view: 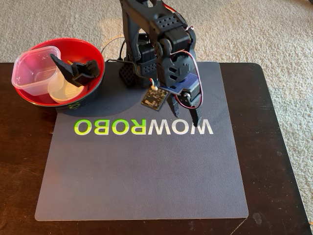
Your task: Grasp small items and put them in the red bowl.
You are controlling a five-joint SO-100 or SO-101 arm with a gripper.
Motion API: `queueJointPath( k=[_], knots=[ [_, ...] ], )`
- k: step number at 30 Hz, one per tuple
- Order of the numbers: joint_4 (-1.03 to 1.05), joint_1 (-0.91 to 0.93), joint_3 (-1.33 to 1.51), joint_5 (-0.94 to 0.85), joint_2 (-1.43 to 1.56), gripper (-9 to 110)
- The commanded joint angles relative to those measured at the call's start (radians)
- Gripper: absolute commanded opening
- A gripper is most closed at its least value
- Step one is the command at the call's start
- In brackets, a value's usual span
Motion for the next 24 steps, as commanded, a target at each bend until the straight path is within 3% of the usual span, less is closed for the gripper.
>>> queueJointPath(
  k=[1,24],
  knots=[
    [-0.012,0.012,-0.012,-0.006,0.026,23],
    [-0.015,0.029,-0.012,-0.015,0.006,23]
  ],
)
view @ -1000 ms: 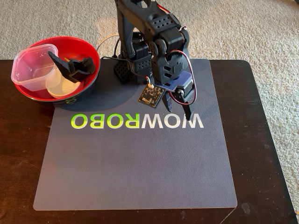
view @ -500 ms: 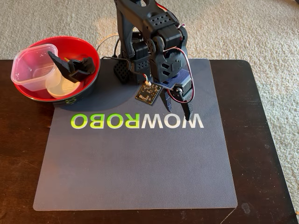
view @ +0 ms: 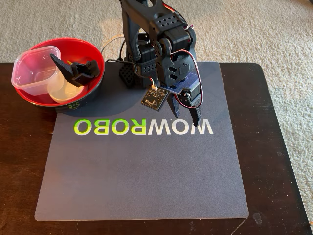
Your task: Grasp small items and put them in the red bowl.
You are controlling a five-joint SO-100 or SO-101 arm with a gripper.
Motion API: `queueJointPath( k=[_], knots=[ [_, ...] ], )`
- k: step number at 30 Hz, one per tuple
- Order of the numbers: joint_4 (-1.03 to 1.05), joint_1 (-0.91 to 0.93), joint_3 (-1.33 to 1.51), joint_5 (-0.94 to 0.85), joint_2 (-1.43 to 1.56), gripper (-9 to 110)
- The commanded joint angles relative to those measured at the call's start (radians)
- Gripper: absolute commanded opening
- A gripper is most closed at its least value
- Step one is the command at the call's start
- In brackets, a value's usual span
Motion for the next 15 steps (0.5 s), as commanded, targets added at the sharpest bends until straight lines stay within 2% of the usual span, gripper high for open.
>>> queueJointPath(
  k=[1,15],
  knots=[
    [-0.009,0.031,-0.012,-0.014,0.006,23],
    [-0.012,0.052,-0.014,-0.014,0.005,23]
  ],
)
